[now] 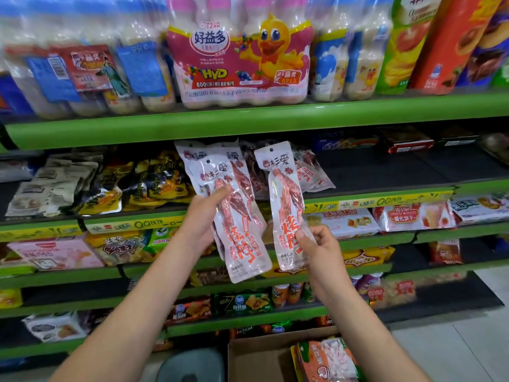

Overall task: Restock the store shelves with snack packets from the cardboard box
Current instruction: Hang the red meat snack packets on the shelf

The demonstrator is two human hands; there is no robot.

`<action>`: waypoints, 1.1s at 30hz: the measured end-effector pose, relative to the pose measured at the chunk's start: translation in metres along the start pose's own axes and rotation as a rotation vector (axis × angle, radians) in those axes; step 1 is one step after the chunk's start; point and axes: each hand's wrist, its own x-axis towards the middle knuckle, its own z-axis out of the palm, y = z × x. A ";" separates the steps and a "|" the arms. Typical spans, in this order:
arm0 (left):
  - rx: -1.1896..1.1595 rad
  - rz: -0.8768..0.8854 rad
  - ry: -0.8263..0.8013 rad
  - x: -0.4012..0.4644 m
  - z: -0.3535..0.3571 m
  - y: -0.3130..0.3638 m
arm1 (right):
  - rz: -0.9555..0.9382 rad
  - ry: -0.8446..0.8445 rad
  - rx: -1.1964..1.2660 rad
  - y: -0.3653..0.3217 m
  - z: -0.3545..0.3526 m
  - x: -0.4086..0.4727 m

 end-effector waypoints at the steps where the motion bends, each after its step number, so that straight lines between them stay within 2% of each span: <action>1: 0.016 0.036 0.012 0.005 -0.004 0.006 | 0.005 -0.003 0.007 0.000 -0.001 0.000; 8: 0.148 0.085 0.071 0.029 -0.016 0.031 | 0.001 -0.014 0.046 -0.002 -0.006 0.001; 23: 0.131 0.098 0.151 0.046 -0.021 0.021 | -0.034 -0.020 -0.030 0.001 -0.003 0.001; 33: 0.125 0.101 0.149 0.053 -0.025 0.018 | -0.032 -0.023 0.010 0.005 -0.009 -0.002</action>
